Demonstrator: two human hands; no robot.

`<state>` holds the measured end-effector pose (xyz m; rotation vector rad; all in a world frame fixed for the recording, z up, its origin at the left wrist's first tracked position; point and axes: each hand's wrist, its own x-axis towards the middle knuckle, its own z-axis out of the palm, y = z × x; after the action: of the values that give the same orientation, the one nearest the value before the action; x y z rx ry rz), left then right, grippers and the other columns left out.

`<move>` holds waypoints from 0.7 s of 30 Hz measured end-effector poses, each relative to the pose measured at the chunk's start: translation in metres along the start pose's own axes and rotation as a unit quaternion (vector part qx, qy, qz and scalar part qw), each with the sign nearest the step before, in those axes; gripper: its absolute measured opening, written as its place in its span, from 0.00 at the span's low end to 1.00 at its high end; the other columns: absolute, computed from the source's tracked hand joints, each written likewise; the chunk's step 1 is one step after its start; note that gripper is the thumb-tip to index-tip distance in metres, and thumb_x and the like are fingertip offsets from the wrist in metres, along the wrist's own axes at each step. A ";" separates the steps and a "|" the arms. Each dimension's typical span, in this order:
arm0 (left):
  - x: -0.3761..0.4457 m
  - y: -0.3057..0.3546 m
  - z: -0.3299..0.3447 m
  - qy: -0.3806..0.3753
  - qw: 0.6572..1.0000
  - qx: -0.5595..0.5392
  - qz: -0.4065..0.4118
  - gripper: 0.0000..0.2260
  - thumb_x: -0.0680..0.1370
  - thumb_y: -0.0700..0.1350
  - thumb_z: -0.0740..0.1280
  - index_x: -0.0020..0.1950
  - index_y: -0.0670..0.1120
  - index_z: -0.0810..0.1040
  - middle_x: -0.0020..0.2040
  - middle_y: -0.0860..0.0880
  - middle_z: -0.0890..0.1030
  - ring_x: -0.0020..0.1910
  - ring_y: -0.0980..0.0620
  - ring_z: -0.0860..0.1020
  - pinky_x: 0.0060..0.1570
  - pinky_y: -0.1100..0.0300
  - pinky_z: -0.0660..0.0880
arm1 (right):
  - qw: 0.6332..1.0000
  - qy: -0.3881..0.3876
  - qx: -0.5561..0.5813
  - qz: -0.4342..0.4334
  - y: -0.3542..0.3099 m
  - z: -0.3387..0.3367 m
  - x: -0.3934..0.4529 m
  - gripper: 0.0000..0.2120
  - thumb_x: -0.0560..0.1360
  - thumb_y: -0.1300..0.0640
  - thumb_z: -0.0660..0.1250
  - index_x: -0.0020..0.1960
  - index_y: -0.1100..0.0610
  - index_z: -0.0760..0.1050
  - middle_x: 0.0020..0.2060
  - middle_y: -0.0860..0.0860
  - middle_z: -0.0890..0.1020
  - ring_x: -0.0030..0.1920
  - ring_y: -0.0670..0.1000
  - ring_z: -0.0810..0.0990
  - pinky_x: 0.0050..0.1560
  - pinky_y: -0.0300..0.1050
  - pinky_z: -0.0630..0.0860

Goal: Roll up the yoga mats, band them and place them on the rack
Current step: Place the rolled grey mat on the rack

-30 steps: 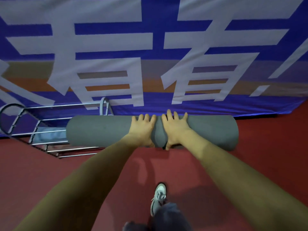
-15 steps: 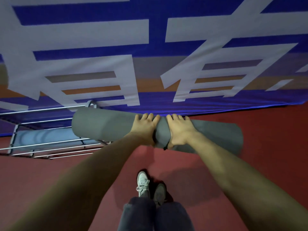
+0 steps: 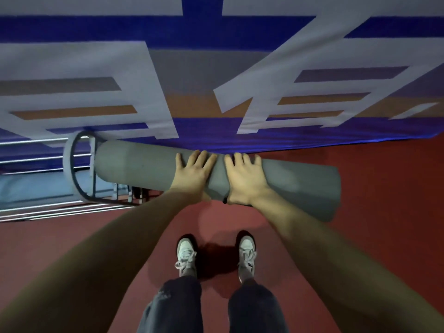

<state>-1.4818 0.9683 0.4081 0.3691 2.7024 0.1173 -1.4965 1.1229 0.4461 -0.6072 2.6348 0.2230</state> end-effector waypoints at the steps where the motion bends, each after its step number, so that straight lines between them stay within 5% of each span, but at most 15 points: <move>1: 0.006 0.000 0.008 0.000 1.000 -0.007 -0.004 0.52 0.65 0.62 0.73 0.79 0.47 0.47 0.77 0.46 0.54 0.76 0.46 0.52 0.70 0.35 0.49 | 1.000 0.003 -0.005 -0.004 0.002 0.008 0.006 0.52 0.57 0.41 0.77 0.72 0.59 0.56 0.63 0.58 0.68 0.64 0.58 0.68 0.67 0.62 0.61; 13: 0.036 -0.018 0.102 0.070 0.988 -0.073 -0.113 0.56 0.58 0.58 0.79 0.78 0.46 0.53 0.76 0.45 0.59 0.76 0.45 0.55 0.68 0.34 0.52 | 0.988 0.063 -0.079 -0.117 0.001 0.085 0.080 0.46 0.60 0.43 0.75 0.70 0.60 0.59 0.64 0.60 0.69 0.63 0.59 0.69 0.66 0.63 0.61; 21: 0.048 -0.043 0.131 0.113 0.987 -0.057 -0.102 0.55 0.57 0.58 0.79 0.77 0.45 0.58 0.74 0.43 0.64 0.74 0.43 0.60 0.67 0.34 0.53 | 0.986 0.083 -0.089 -0.115 -0.012 0.112 0.109 0.47 0.59 0.44 0.75 0.70 0.59 0.59 0.66 0.60 0.68 0.65 0.59 0.68 0.66 0.63 0.61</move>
<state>-1.4811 0.9440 0.2638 0.0451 2.9199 0.2665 -1.5385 1.0984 0.2974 -1.0231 2.6909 0.3522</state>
